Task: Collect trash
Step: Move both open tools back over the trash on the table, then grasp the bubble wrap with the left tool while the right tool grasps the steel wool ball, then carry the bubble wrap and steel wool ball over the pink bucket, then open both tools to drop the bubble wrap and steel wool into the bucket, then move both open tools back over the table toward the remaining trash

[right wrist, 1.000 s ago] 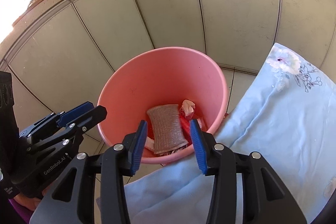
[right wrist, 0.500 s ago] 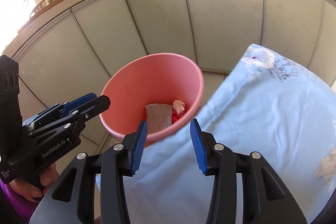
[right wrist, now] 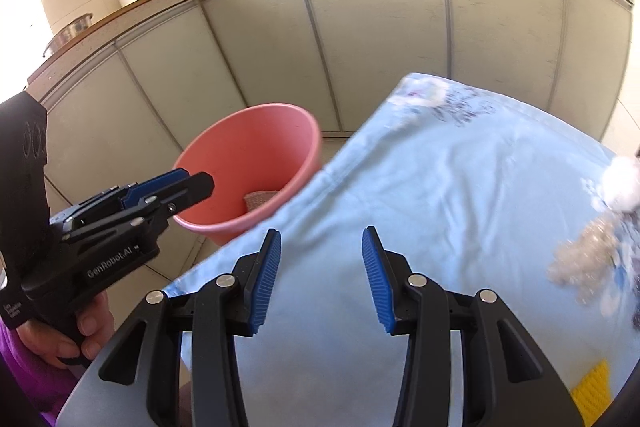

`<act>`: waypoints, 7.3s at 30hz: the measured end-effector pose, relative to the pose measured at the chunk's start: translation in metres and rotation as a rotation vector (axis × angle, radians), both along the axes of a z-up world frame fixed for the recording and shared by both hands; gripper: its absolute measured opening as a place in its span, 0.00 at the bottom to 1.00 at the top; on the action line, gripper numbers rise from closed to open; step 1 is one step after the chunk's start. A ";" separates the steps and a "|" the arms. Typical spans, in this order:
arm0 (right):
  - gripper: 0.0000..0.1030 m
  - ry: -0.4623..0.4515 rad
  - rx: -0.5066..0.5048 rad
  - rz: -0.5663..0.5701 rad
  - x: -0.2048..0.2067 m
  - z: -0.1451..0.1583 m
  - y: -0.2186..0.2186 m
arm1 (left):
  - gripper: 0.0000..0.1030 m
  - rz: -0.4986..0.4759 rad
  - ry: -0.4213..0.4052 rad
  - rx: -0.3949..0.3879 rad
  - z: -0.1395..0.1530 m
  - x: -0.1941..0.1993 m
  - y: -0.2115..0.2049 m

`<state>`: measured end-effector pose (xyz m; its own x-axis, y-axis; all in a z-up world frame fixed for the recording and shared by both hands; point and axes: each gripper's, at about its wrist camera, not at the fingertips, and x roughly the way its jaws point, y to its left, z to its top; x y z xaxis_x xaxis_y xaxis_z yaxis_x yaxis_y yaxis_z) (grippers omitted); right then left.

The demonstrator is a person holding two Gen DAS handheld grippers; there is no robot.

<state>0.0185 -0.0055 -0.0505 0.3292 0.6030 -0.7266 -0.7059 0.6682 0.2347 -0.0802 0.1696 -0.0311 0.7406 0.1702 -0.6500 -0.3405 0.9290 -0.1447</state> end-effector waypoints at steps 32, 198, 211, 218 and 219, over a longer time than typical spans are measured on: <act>0.42 -0.053 -0.014 -0.519 0.039 -0.005 -0.200 | 0.42 -0.485 0.032 -0.045 -0.011 0.109 -0.143; 0.40 -0.030 -0.049 0.209 0.006 -0.019 0.153 | 0.44 0.241 0.101 -0.037 -0.038 -0.012 0.085; 0.39 -0.032 -0.009 0.155 0.001 -0.007 0.108 | 0.45 0.192 0.055 -0.041 -0.024 -0.014 0.070; 0.39 -0.032 0.007 0.096 0.002 -0.003 0.060 | 0.48 0.150 0.038 -0.035 -0.016 -0.008 0.054; 0.39 -0.033 0.008 0.089 0.002 -0.001 0.056 | 0.48 0.146 0.038 -0.035 -0.016 -0.008 0.053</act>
